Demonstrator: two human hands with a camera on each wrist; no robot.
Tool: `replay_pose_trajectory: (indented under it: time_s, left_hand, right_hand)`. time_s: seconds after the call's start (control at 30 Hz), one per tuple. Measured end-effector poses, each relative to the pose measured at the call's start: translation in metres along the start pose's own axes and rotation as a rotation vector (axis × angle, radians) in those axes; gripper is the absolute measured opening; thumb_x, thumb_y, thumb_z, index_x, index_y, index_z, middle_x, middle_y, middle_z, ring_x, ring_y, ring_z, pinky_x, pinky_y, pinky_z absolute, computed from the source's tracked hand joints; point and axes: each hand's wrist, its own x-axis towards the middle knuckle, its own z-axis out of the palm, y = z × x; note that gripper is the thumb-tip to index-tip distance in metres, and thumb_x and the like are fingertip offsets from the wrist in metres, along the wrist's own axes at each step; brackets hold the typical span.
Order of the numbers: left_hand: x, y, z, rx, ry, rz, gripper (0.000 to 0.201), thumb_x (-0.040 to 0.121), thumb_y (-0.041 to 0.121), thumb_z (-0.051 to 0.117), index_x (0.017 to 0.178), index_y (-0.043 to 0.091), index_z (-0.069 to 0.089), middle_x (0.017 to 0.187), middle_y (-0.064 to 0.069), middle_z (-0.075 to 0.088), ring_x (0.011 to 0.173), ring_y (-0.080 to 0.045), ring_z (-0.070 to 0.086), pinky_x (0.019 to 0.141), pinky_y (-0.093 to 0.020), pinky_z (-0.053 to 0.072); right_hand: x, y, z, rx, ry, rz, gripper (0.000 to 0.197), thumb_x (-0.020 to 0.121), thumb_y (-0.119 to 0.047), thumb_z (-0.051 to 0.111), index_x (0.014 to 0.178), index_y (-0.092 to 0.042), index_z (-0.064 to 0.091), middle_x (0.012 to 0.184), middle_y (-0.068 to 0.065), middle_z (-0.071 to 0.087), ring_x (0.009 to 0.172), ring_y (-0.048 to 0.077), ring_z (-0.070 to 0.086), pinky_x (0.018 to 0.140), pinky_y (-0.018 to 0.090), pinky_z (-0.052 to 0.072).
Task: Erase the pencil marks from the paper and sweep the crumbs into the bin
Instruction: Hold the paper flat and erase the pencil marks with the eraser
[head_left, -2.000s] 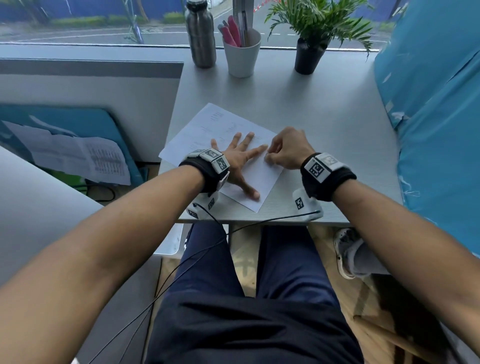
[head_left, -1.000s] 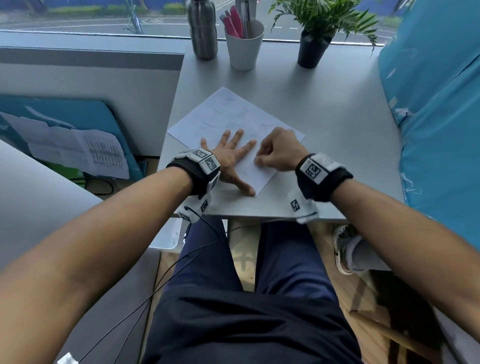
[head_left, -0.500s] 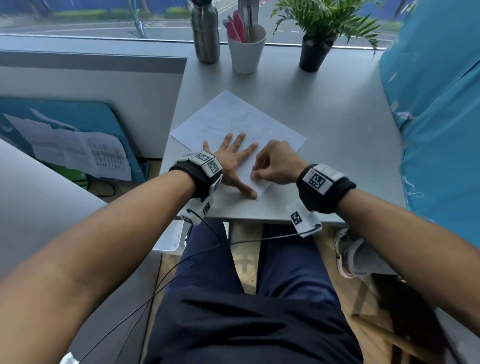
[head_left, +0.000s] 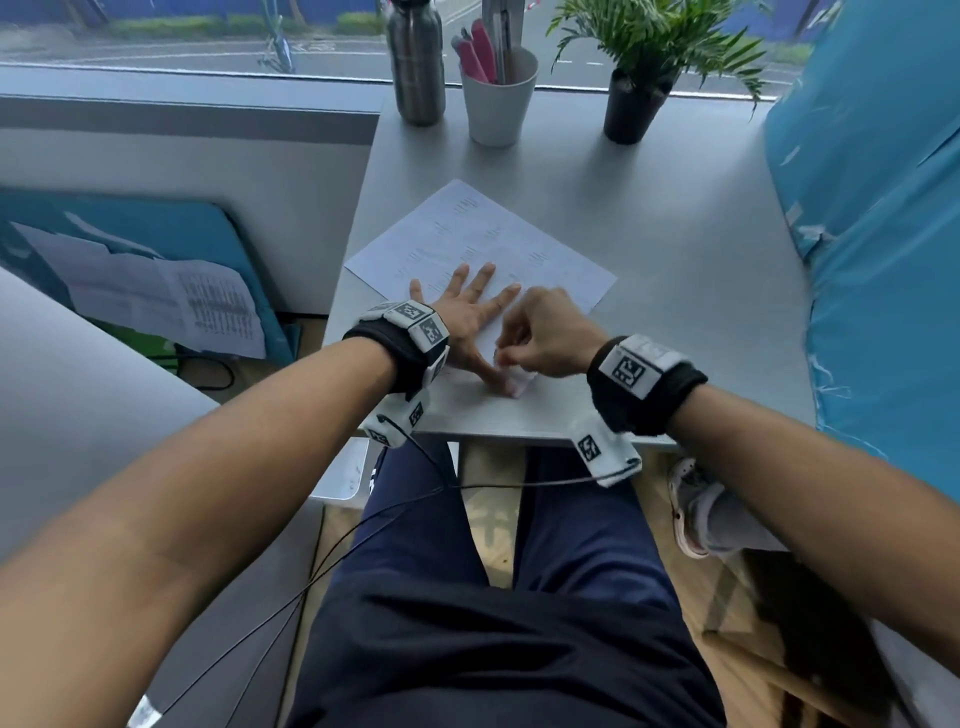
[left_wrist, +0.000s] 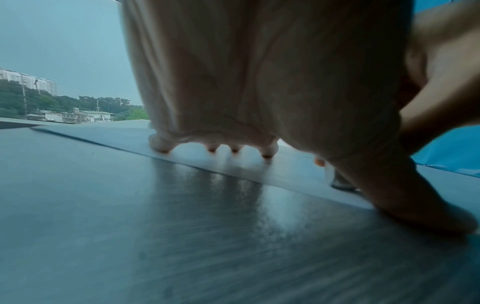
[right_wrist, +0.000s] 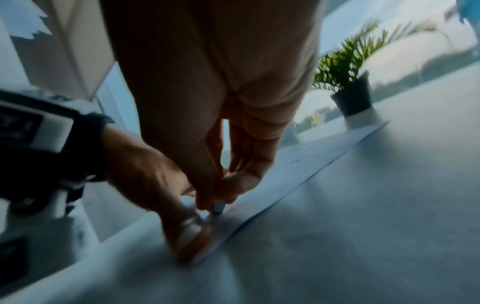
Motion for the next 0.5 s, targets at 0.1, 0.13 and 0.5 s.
replay_pose_trajectory:
  time_s: [0.1,0.13,0.5]
  left_hand:
    - [-0.001,0.001,0.000,-0.015,0.006,-0.005,0.143,0.041,0.090,0.065,0.145,0.047,-0.023,0.153,0.010,-0.037,0.143,-0.022,-0.031,0.102,-0.074,-0.012]
    - [-0.002,0.001,0.000,-0.020,0.002,-0.006,0.143,0.041,0.090,0.065,0.145,0.047,-0.023,0.153,0.010,-0.037,0.143,-0.022,-0.032,0.102,-0.074,-0.012]
    - [-0.001,0.001,0.001,-0.041,0.005,0.002,0.143,0.037,0.091,0.065,0.143,0.051,-0.022,0.152,0.012,-0.039,0.142,-0.022,-0.033,0.102,-0.074,-0.015]
  right_hand:
    - [0.012,0.014,-0.012,0.016,0.110,0.116,0.008,0.071,-0.016,0.078,0.077,-0.012,0.079,0.073,0.003,0.073,0.070,0.013,0.067,0.072,0.028,0.058]
    - [0.012,0.012,-0.008,0.024,0.114,0.103,0.006,0.071,-0.015,0.077,0.076,-0.011,0.078,0.072,0.003,0.073,0.069,0.012,0.067,0.071,0.028,0.058]
    - [0.011,-0.004,0.007,0.002,0.028,0.032,0.003,0.071,-0.010,0.075,0.068,-0.010,0.073,0.070,0.003,0.070,0.063,0.013,0.064,0.054,0.016,0.046]
